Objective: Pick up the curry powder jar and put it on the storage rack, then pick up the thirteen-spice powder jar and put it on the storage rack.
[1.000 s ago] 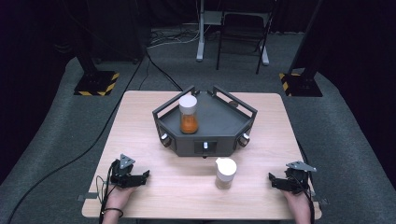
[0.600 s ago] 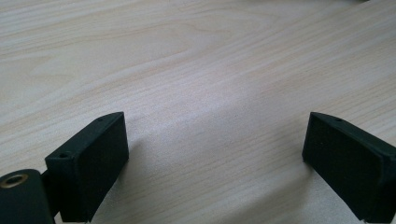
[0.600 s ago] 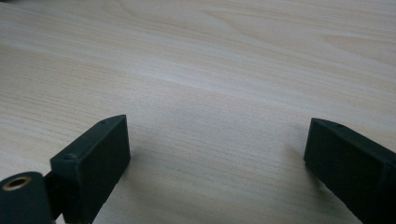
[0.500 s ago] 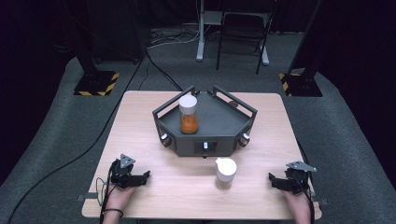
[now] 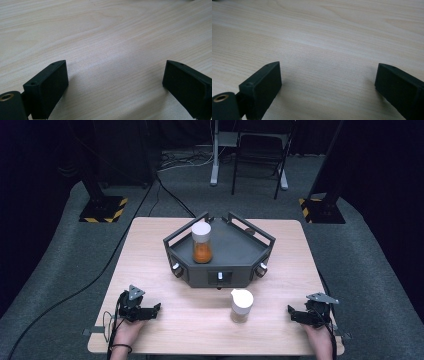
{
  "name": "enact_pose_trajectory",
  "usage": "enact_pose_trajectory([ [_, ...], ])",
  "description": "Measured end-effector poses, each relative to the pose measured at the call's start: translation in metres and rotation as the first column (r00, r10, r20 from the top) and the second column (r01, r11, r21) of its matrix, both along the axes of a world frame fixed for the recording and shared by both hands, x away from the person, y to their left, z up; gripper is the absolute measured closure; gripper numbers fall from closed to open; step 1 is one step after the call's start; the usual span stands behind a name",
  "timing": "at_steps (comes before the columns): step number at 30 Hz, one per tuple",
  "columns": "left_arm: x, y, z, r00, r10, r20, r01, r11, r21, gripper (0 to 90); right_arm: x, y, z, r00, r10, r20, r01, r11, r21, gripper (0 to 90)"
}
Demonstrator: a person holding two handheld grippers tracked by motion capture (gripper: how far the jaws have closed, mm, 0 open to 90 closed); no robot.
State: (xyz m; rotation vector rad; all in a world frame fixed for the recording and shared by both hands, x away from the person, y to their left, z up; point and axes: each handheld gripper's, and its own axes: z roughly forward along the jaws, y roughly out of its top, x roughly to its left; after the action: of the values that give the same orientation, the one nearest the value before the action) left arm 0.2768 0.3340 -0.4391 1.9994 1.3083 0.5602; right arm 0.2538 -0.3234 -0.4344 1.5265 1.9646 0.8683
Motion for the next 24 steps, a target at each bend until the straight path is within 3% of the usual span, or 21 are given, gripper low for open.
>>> enact_pose_trajectory([
  [24, 0.0014, -0.0032, 0.0008, 0.9994, 0.031, -0.013, -0.031, 0.9995, 0.004, 1.2, 0.0, 0.0, 0.0, 1.0, 0.0, 0.0, 0.0, 1.0, 0.0, 5.7],
])
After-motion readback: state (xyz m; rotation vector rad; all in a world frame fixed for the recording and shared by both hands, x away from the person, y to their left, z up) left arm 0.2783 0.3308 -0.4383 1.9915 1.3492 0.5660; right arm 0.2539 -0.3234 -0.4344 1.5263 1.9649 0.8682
